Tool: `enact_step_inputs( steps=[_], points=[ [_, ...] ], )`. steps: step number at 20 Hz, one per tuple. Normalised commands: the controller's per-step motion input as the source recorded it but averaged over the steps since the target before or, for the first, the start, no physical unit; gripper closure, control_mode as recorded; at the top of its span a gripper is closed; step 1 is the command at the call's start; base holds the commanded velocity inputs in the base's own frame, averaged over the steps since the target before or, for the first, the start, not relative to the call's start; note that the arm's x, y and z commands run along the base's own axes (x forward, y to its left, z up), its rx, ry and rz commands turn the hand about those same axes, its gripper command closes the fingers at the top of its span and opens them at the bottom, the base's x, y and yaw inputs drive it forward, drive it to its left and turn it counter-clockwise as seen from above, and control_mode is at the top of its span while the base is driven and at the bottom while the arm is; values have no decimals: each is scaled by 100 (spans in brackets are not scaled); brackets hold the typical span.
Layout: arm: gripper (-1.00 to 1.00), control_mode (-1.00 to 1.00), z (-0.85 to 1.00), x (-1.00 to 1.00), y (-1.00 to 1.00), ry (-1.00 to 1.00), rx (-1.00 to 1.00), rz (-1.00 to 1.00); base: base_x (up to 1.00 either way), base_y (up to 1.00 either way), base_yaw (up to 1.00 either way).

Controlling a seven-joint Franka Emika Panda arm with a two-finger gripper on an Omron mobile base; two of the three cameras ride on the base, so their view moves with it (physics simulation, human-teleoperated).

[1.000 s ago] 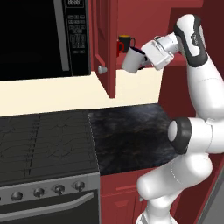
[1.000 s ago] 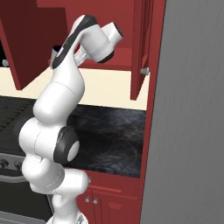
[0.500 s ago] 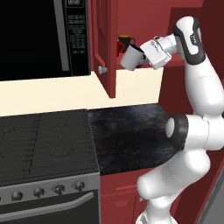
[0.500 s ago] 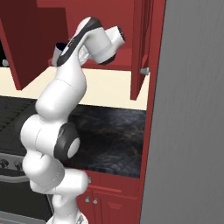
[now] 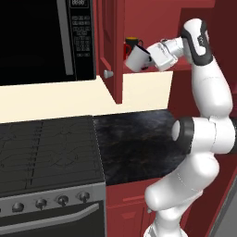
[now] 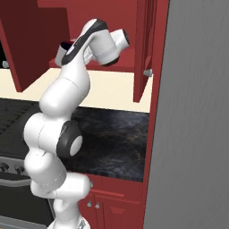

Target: Pick the mug on the counter and place it in the cabinet with the handle facing the right, like the mugs already inside.

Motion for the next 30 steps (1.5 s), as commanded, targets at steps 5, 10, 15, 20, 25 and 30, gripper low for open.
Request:
enact_step_inputs(
  steps=[5, 10, 15, 20, 25, 30],
  points=[
    [100, -100, 15, 33, 0, 11, 0, 1, 0, 0, 0],
    [100, -100, 11, 34, 0, 6, 0, 1, 0, 0, 0],
    [100, -100, 0, 29, -1, 0, 0, 1, 0, 0, 0],
    [100, -100, -3, 28, -1, -1, 0, 1, 0, 0, 0],
    [100, -100, -7, 26, 0, -2, 0, 2, 0, 0, 0],
    [100, -100, -8, 16, 0, -3, -4, 1, 0, 0, 0]
  ],
)
